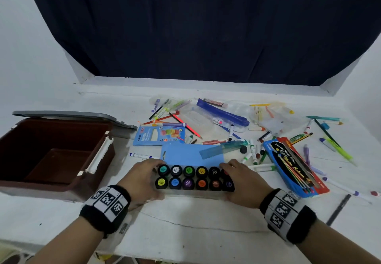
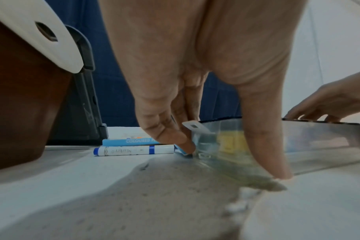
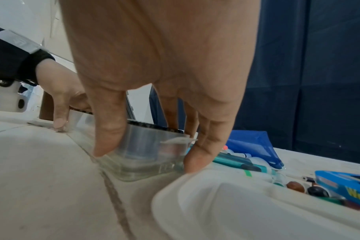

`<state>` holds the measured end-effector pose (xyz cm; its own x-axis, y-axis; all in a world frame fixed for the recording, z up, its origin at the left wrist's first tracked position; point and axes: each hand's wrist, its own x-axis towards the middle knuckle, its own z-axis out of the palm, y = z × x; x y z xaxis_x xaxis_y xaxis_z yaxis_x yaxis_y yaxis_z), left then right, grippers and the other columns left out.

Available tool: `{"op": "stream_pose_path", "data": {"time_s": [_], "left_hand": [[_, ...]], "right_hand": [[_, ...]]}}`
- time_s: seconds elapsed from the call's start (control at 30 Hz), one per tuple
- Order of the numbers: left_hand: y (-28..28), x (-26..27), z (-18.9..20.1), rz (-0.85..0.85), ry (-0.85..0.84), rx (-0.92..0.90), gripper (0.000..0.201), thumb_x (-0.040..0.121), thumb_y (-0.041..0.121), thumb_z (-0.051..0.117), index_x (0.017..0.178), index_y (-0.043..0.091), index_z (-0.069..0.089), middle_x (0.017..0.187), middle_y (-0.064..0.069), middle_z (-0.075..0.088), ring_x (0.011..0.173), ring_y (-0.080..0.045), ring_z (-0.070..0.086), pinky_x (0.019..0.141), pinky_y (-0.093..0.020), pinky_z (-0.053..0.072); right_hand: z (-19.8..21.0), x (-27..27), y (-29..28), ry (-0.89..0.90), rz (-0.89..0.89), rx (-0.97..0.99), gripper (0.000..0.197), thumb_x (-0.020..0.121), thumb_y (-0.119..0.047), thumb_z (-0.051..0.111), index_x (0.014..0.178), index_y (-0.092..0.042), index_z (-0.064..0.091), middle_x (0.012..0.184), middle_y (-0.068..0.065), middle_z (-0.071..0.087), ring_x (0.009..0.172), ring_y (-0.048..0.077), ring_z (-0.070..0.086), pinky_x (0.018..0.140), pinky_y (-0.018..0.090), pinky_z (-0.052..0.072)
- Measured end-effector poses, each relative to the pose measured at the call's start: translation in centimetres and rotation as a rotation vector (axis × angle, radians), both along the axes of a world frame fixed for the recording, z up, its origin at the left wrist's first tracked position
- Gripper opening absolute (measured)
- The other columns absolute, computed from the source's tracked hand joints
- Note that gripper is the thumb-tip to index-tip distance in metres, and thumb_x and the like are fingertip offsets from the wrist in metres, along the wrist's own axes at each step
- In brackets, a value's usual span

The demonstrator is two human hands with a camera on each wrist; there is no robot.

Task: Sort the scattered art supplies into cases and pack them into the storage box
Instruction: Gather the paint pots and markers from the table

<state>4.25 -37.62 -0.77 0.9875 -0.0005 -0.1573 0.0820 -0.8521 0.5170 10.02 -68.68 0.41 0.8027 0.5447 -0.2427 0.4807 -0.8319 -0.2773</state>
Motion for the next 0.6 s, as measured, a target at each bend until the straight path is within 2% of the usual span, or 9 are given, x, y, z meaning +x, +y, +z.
{"op": "stream_pose_path", "data": {"time_s": [0.07,0.13,0.23,0.33,0.4,0.43,0.5,0.6], "left_hand": [[-0.1,0.5,0.0,0.016,-0.03,0.004,0.08,0.049,0.027,0.095,0.117,0.038,0.055,0.115,0.016,0.056,0.11,-0.009,0.055,0.095,-0.022,0.044],[-0.4,0.4,0.3,0.028,-0.082,0.011,0.078,0.05,0.027,0.096,0.113,0.042,0.052,0.113,0.017,0.055,0.109,-0.009,0.055,0.098,-0.03,0.046],[-0.5,-0.3,1.1,0.028,-0.179,0.085,0.083,0.051,0.041,0.094,0.123,0.038,0.053,0.118,0.017,0.055,0.113,-0.009,0.055,0.101,-0.043,0.047],[0.2,-2.0,2.3,-0.019,-0.242,0.013,0.09,0.053,0.057,0.089,0.131,0.033,0.053,0.124,0.016,0.056,0.113,-0.007,0.055,0.1,-0.042,0.05],[0.4,-3.5,3.0,-0.081,-0.181,0.047,0.095,0.05,0.076,0.076,0.132,0.037,0.051,0.124,0.019,0.056,0.113,-0.005,0.055,0.099,-0.044,0.048],[0.5,-4.1,3.4,-0.102,-0.137,0.07,0.098,0.047,0.081,0.071,0.133,0.038,0.049,0.123,0.022,0.054,0.111,-0.003,0.054,0.1,-0.044,0.047],[0.5,-5.4,3.1,-0.135,-0.021,0.106,0.1,0.047,0.08,0.071,0.135,0.041,0.046,0.12,0.028,0.049,0.109,0.002,0.051,0.101,-0.041,0.043],[-0.1,-6.5,1.6,-0.162,0.068,0.18,0.093,0.053,0.07,0.081,0.134,0.044,0.042,0.117,0.034,0.043,0.109,0.005,0.047,0.1,-0.034,0.033]], "right_hand": [[0.0,0.3,0.2,-0.035,-0.023,0.005,0.072,0.075,-0.043,0.071,0.136,-0.024,0.039,0.126,-0.002,0.04,0.115,0.022,0.047,0.09,0.041,0.05],[-0.1,0.3,0.1,-0.076,-0.042,0.041,0.077,0.076,-0.042,0.072,0.141,-0.025,0.035,0.132,-0.003,0.038,0.117,0.023,0.046,0.093,0.04,0.049],[0.1,-0.1,-0.6,-0.145,-0.047,0.118,0.083,0.076,-0.045,0.072,0.146,-0.028,0.032,0.138,-0.006,0.036,0.119,0.023,0.046,0.097,0.04,0.045],[1.3,-1.2,-1.9,-0.133,-0.036,0.25,0.085,0.071,-0.047,0.078,0.144,-0.031,0.037,0.134,-0.012,0.038,0.118,0.015,0.043,0.099,0.035,0.043],[1.7,-2.5,-2.5,-0.076,-0.007,0.326,0.086,0.066,-0.05,0.081,0.14,-0.033,0.042,0.128,-0.016,0.04,0.116,0.01,0.042,0.1,0.027,0.04],[1.9,-3.0,-2.8,-0.051,0.012,0.334,0.086,0.065,-0.054,0.081,0.139,-0.033,0.043,0.126,-0.017,0.041,0.115,0.008,0.042,0.1,0.025,0.038],[1.4,-4.0,-3.1,-0.006,0.054,0.289,0.087,0.064,-0.062,0.078,0.139,-0.034,0.044,0.124,-0.018,0.042,0.113,0.006,0.042,0.1,0.025,0.038],[0.0,-5.0,-3.1,0.011,0.098,0.191,0.089,0.063,-0.072,0.069,0.14,-0.035,0.044,0.123,-0.019,0.04,0.111,0.005,0.04,0.1,0.031,0.041]]}}
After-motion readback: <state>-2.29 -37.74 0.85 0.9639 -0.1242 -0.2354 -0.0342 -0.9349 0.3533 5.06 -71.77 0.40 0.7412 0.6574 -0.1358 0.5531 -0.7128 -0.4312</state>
